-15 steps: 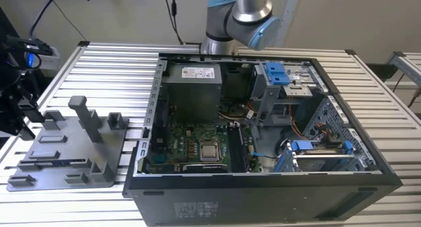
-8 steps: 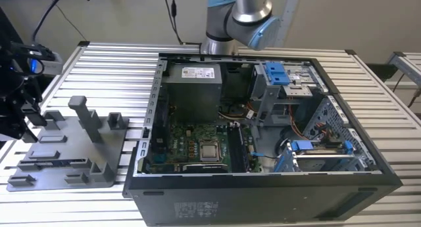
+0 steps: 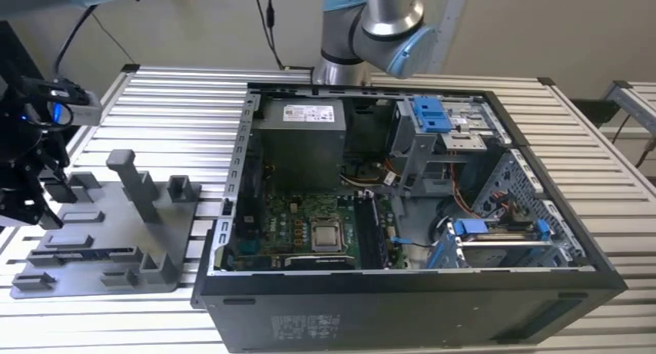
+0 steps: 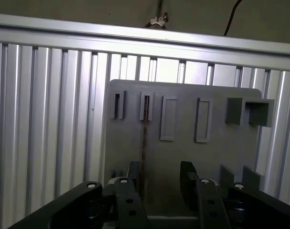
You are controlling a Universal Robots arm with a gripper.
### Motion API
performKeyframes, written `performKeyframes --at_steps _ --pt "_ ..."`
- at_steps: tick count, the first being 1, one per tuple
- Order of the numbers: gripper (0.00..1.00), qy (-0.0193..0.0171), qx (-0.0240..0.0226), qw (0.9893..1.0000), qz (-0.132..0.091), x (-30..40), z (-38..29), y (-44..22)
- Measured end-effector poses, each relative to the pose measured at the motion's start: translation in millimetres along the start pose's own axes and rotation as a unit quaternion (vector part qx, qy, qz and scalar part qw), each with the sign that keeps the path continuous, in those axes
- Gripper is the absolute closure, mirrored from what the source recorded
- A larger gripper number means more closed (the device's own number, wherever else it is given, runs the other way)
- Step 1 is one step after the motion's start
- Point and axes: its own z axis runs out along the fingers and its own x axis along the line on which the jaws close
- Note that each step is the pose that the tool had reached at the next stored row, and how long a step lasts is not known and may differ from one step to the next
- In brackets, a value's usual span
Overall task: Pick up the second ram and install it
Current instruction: 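Pick up the second ram and move it above second insertion slot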
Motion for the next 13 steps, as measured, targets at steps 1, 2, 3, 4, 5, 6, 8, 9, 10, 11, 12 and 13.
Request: performKeyframes --at_steps 1,2,3,4,5,6,8,9,10,11,12,13 --pt "0.52 0.0 0.0001 1.0 0.0 0.4 1.4 0.1" --pt "0.52 0.0 0.0001 1.0 0.0 0.9 2.8 0.2" --pt "0.52 0.0 0.0002 1.0 0.0 1.5 4.3 0.3" --pt "0.52 0.0 0.0004 1.0 0.0 2.0 6.0 0.3" --pt "0.52 0.0 0.0005 1.0 0.0 2.6 7.8 0.3" --pt "0.52 0.0 0.0004 1.0 0.0 3.3 9.5 0.4" --pt "0.52 0.0 0.0006 1.0 0.0 4.3 13.1 0.4" --pt "0.52 0.0 0.0007 1.0 0.0 4.9 14.8 0.4" --pt "0.52 0.0001 0.0007 1.0 0.0 5.5 16.4 0.4" --pt "0.52 0.0001 0.0009 1.0 0.0 6.0 18.3 0.4" --pt "0.52 0.0001 0.0009 1.0 0.0 6.7 20.0 0.4" --pt "0.52 0.0001 0.0009 1.0 0.0 7.3 21.6 0.5"
